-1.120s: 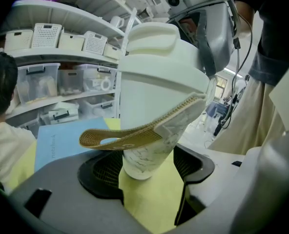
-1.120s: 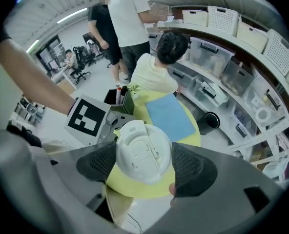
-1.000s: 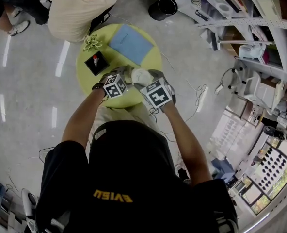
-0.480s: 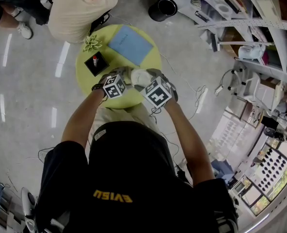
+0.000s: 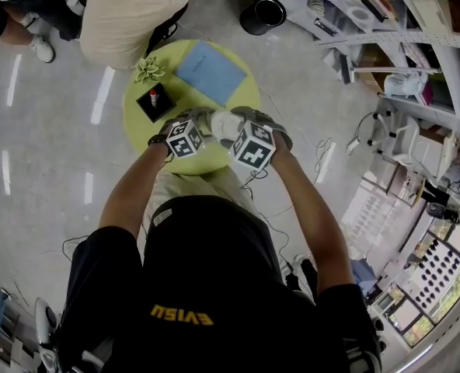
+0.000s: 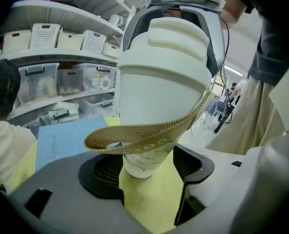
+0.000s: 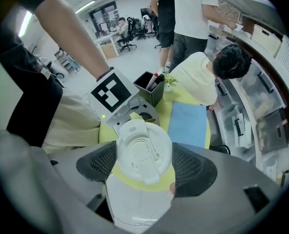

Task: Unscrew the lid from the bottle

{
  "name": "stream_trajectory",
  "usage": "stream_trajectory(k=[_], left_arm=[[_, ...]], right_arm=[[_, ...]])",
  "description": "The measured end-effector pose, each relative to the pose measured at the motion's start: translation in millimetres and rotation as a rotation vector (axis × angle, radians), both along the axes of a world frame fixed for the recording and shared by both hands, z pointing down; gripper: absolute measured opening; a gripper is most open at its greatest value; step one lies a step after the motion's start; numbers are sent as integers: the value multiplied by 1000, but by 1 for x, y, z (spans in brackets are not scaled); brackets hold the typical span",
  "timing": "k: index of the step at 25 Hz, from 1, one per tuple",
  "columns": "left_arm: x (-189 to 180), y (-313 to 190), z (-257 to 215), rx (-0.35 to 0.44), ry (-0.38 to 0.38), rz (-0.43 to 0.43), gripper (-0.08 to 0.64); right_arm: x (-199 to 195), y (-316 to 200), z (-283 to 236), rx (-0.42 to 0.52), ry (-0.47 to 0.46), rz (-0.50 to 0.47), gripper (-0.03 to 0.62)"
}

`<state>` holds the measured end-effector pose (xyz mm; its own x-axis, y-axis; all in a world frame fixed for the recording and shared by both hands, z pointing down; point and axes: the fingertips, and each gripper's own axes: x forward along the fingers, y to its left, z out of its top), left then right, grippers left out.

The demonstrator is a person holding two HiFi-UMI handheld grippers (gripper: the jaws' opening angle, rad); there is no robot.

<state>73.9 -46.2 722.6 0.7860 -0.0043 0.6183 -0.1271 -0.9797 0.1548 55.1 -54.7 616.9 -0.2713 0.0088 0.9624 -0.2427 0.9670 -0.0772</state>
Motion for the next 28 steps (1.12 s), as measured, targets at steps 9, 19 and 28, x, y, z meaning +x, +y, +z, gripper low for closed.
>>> stream_trajectory(k=[9,19,28], left_arm=[[-10,5,11,-33,-114,-46,352],[-83,29,-19,-78,-165,-215,383],[-123,45,-56,-79,-103,-315,382]], right_arm=[[0,-1,3,34,-87,126,438],[1,-11,8,151,-127,691,476],[2,-10,28,209,-48,610,465]])
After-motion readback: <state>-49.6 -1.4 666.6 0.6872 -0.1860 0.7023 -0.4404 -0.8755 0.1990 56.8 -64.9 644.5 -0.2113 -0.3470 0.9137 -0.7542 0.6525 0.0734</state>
